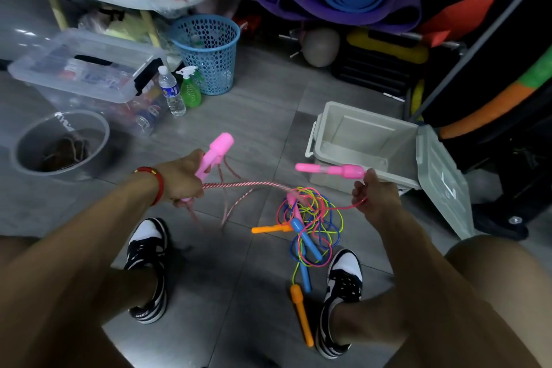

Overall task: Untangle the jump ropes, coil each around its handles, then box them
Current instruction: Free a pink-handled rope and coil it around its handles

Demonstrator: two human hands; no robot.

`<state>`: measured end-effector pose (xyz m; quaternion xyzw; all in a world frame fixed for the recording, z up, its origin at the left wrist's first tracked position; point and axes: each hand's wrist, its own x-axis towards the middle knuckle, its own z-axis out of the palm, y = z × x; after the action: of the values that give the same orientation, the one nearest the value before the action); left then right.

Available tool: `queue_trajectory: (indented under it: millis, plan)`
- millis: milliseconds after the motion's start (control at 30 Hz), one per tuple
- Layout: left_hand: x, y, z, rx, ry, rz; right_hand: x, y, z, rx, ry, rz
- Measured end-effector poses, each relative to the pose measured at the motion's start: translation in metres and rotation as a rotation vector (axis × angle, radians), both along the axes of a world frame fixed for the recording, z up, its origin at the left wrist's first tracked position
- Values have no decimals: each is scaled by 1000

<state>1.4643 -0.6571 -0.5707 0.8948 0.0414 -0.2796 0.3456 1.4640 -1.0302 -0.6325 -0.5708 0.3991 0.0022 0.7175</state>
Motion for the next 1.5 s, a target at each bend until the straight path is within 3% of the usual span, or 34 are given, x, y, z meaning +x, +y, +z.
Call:
queue_trajectory:
  millis: [200,300,367,433,467,533,567,633,767,967,1033,1100,1233,1367,1467,1500]
  plan:
    - [-7,-13,-4,-210,-18,-44,10,-2,0,-128,-160,-9]
    - [-9,-16,2,-267,7,-64,13,-13,-4,-442,20,95]
    - [-10,-17,6,-339,31,-89,9,-12,-7,-773,170,292]
    - [-11,-20,9,-407,51,-116,2,7,-5,-996,77,563]
    - [-13,-21,9,-433,66,-128,0,22,-2,-923,-96,693]
    - [-15,-28,11,-484,93,-163,-8,58,21,-569,-386,907]
    - [-16,-31,13,-505,104,-185,-13,75,34,-413,-454,1009]
    - [-19,-32,20,-533,127,-238,-17,97,51,-295,-547,1093]
    - [-17,-23,26,-603,179,-291,-22,103,65,-317,-615,983]
    - [-22,-17,29,-640,348,-327,-31,104,89,-262,-628,1059]
    - [-26,-19,31,-670,381,-402,-35,116,96,-382,-676,1058]
    - [-28,-22,32,-705,397,-417,-39,130,98,-486,-738,922]
    - [-30,-26,34,-720,245,-300,-29,132,94,-516,-703,692]
    - [-34,-31,35,-680,131,-213,-20,131,94,-487,-677,674]
    - [-29,-27,42,-936,153,-22,-12,127,90,-201,-629,671]
    - [-25,-25,46,-1067,164,58,-10,123,85,-224,-601,702]
